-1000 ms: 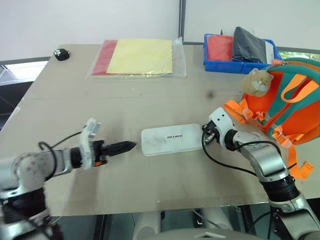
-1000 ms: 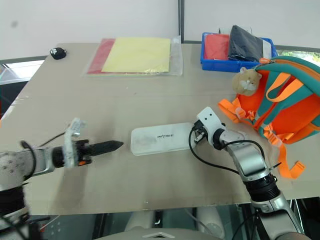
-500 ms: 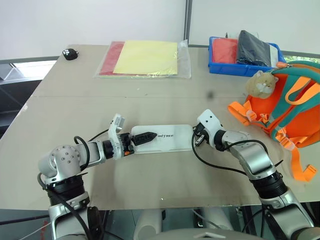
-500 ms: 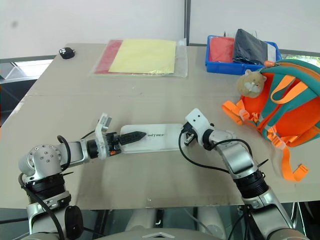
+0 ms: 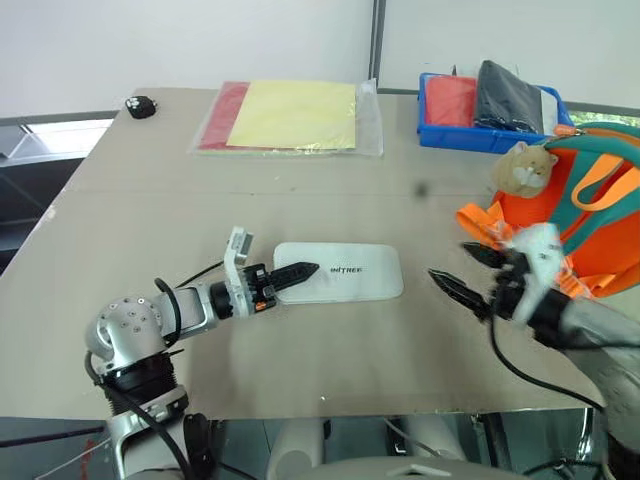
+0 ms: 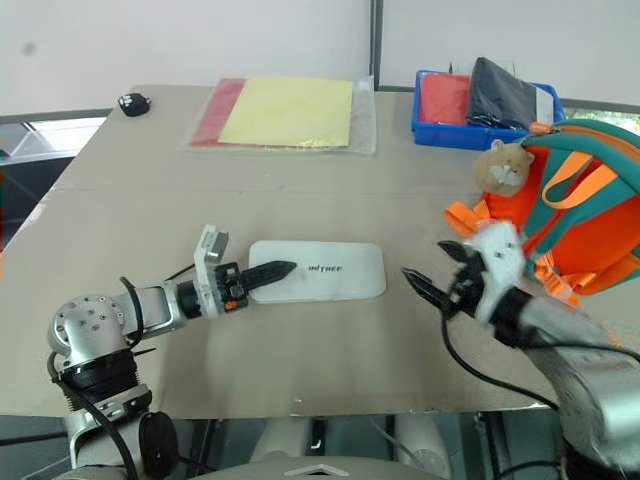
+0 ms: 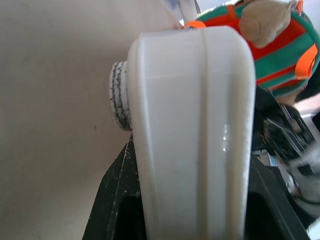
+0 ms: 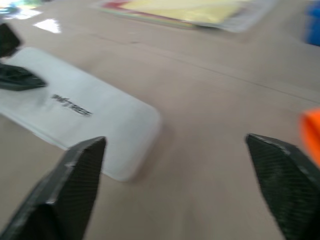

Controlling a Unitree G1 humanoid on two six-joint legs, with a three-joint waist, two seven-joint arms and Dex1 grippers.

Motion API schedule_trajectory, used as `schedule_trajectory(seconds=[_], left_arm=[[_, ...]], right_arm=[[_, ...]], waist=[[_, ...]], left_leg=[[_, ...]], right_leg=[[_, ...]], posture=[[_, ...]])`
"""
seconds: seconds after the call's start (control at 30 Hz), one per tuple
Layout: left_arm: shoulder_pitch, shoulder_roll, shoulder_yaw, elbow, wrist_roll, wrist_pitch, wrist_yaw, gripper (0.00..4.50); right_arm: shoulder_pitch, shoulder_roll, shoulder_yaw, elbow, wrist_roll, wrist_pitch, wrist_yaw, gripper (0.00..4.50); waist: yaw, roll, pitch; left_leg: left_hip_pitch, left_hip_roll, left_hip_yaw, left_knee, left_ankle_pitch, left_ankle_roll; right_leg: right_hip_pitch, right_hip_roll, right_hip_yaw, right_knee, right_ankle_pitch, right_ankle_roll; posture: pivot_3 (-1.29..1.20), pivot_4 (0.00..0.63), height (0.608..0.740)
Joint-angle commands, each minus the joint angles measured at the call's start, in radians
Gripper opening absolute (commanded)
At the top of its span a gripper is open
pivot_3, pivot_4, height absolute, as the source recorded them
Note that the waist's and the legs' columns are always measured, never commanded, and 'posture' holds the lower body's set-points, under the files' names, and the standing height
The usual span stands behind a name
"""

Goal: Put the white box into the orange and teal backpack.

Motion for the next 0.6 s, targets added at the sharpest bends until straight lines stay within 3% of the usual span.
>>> schedule_trajectory(seconds=[0.03, 0.23, 0.5, 0.6], left_arm=[[-0.033, -0.021, -0.019, 0.016, 0.047, -0.069, 0.064, 1.03], [-0.057, -0.003, -0.106, 0.049, 0.066, -0.103, 0.048, 1.03], [-0.071, 0.013, -0.137, 0.069, 0.068, -0.178, 0.049, 1.03], [-0.059, -0.009, -0.105, 0.043, 0.048, -0.214, 0.070, 1.03]], right_arm=[[0.038, 0.038, -0.194, -0.103, 0.019, 0.107, -0.161, 4.50], [-0.060, 0.099, -0.257, -0.058, -0.078, 0.171, -0.371, 4.50], [-0.294, 0.101, -0.137, 0.212, -0.192, 0.004, -0.479, 4.50], [-0.330, 0.097, -0.078, 0.320, -0.236, -0.117, -0.474, 3.18]], waist=[[-0.002, 0.000, 0.000], [-0.005, -0.001, -0.001], [-0.005, -0.001, -0.001], [-0.008, -0.001, -0.001]], left_leg=[[0.000, 0.000, 0.000, 0.000, 0.000, 0.000], [0.001, 0.000, 0.001, 0.003, 0.000, 0.000], [-0.001, -0.001, 0.001, 0.000, 0.000, 0.000], [-0.001, -0.001, 0.002, -0.002, 0.000, 0.000]], right_leg=[[0.000, 0.000, 0.000, 0.000, 0.000, 0.000], [0.000, -0.001, 0.001, 0.000, 0.000, 0.000], [-0.001, -0.001, 0.001, -0.001, 0.000, -0.001], [-0.001, -0.001, 0.002, -0.001, 0.000, -0.001]], posture=[[0.00, 0.150, 0.740], [0.00, 0.150, 0.740], [0.00, 0.150, 0.740], [0.00, 0.150, 0.740]])
